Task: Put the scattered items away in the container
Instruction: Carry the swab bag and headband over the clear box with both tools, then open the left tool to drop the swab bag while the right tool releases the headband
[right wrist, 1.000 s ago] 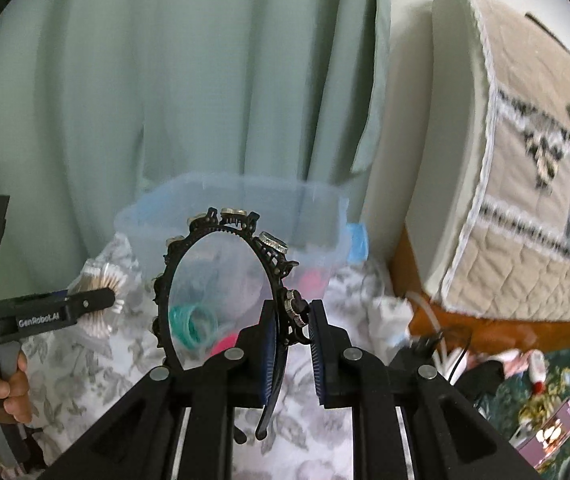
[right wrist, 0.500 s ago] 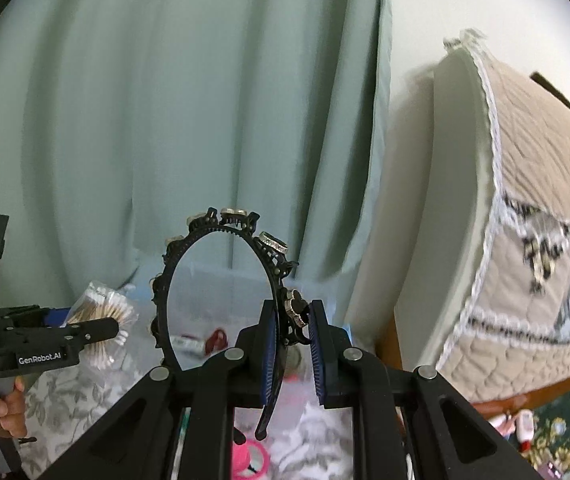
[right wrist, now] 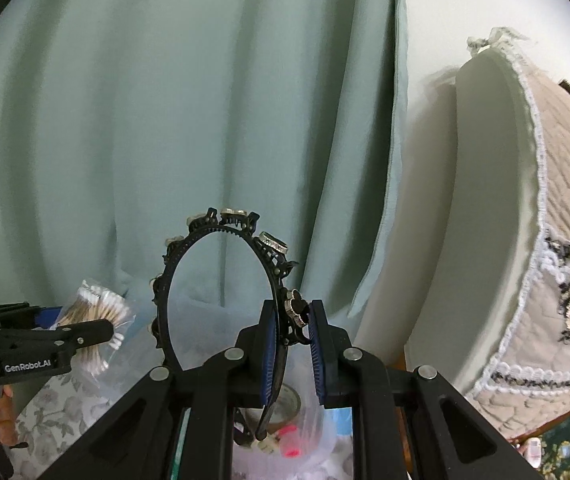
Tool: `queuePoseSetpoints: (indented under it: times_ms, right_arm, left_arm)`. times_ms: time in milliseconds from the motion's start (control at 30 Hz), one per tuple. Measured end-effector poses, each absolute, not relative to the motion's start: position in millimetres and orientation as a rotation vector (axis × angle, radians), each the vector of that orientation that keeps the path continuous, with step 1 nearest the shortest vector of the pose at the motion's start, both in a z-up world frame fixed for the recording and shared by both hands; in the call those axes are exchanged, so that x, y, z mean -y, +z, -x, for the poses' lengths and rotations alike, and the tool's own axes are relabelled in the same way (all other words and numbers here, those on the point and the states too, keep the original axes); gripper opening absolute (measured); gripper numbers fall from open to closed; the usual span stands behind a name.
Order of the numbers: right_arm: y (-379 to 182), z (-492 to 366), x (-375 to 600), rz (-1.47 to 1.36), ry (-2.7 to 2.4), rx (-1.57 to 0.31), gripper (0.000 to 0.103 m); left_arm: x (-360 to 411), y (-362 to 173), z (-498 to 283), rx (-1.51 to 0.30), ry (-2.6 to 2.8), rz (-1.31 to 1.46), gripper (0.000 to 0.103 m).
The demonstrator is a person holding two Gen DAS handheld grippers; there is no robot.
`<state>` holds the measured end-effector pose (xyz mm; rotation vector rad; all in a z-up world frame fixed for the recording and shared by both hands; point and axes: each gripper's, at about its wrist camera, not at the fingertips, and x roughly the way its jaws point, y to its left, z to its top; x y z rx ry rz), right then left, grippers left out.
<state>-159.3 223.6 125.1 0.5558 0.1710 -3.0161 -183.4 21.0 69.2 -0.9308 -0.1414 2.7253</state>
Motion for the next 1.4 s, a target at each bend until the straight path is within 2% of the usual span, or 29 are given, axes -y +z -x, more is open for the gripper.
queuePoseSetpoints:
  times_ms: [200, 700, 1033, 1133, 1233, 1400]
  right_arm:
    - [109, 182, -220, -0.567, -3.044, -0.182, 0.017]
    - [37, 223, -202, -0.832, -2.94, -0.269, 0.018]
    - [28, 222, -205, -0.987, -2.869, -0.148, 0.019]
    - [22, 225, -220, -1.0, -2.87, -0.119, 0.02]
    - [21, 222, -222, -1.011, -2.873, -0.115, 0.024]
    - [23, 214, -224, -1.003, -2.873, -0.1, 0.046]
  left_arm:
    - [-33, 65, 204, 0.115, 2.731, 0.948, 0.056]
    - [-54, 28, 241, 0.08, 2.712, 1.089, 0.056]
    - [-55, 16, 249, 0.084, 2.679, 1.177, 0.057]
    - [-54, 13, 250, 0.095, 2.676, 1.184, 0.063]
    - [-53, 12, 250, 0.089, 2.673, 1.18, 0.064]
    - [-54, 11, 248, 0.068, 2.68, 1.187, 0.065]
